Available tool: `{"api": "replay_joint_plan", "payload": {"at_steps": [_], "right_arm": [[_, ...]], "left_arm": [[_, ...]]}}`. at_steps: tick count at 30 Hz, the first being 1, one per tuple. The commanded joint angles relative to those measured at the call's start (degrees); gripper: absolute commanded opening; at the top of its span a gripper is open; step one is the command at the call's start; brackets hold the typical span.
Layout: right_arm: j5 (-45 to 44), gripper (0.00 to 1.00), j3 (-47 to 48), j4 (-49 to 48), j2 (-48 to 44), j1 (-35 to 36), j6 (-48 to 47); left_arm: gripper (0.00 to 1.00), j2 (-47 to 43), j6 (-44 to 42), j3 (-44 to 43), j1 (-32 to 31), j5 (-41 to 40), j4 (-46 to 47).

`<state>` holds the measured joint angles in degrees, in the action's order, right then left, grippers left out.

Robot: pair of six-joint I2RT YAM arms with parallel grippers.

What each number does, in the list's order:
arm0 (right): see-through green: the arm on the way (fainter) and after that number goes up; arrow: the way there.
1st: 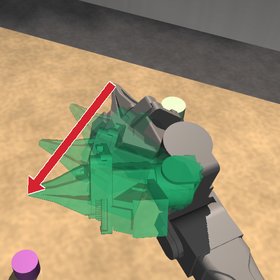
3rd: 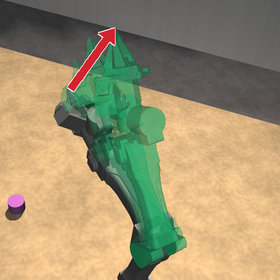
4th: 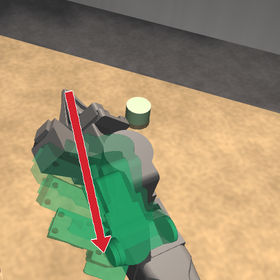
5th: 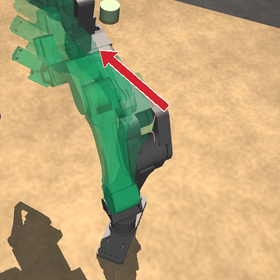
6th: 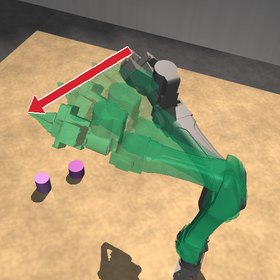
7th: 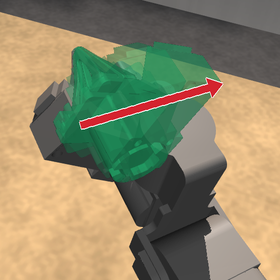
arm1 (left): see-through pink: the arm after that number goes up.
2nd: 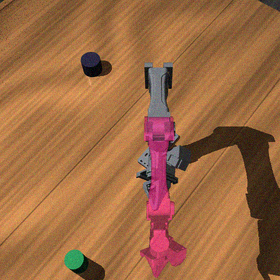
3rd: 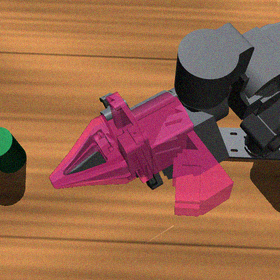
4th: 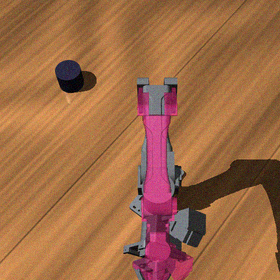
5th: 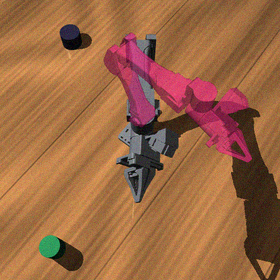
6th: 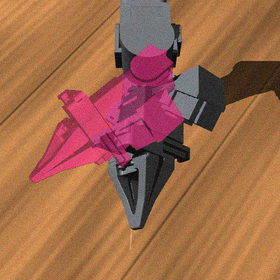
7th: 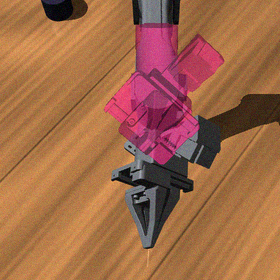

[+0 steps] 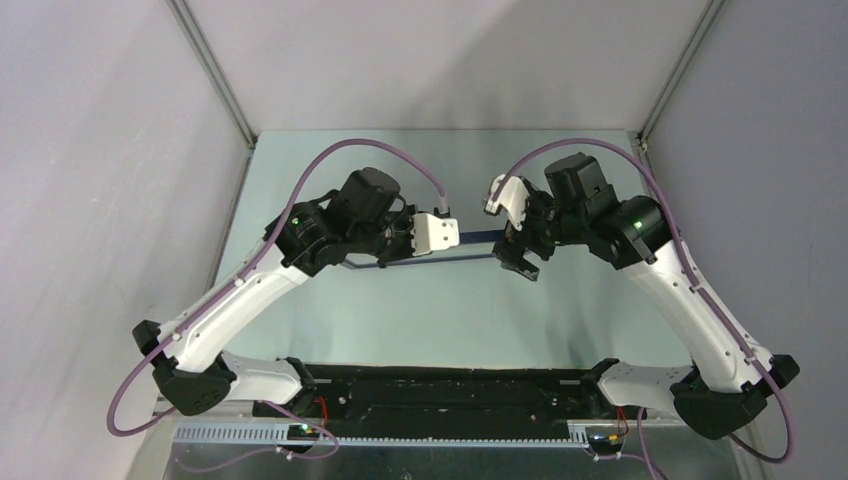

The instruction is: Put the photo into the frame

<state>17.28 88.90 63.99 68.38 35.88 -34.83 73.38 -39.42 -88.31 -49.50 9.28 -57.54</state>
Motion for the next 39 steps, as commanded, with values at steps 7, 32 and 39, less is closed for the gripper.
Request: {"api": "replay_joint_plan", "payload": {"at_steps": [7, 32, 39], "right_arm": [[-6.6, 0.88, 2.3, -0.8, 3.7, 2.8, -4.4], [-6.1, 0.0, 11.4, 5.3, 10.0, 6.0, -6.2], [-5.5, 0.0, 15.3, 6.5, 12.0, 4.8, -3.0]], "left_arm": [[0.0, -1.4, -0.2, -3.9, 0.7, 2.7, 3.3], [0.39, -1.1, -1.7, -5.7, 2.0, -2.1, 1.8], [0.99, -0.7, 1.6, -9.7, 4.3, -4.1, 1.9]]}}
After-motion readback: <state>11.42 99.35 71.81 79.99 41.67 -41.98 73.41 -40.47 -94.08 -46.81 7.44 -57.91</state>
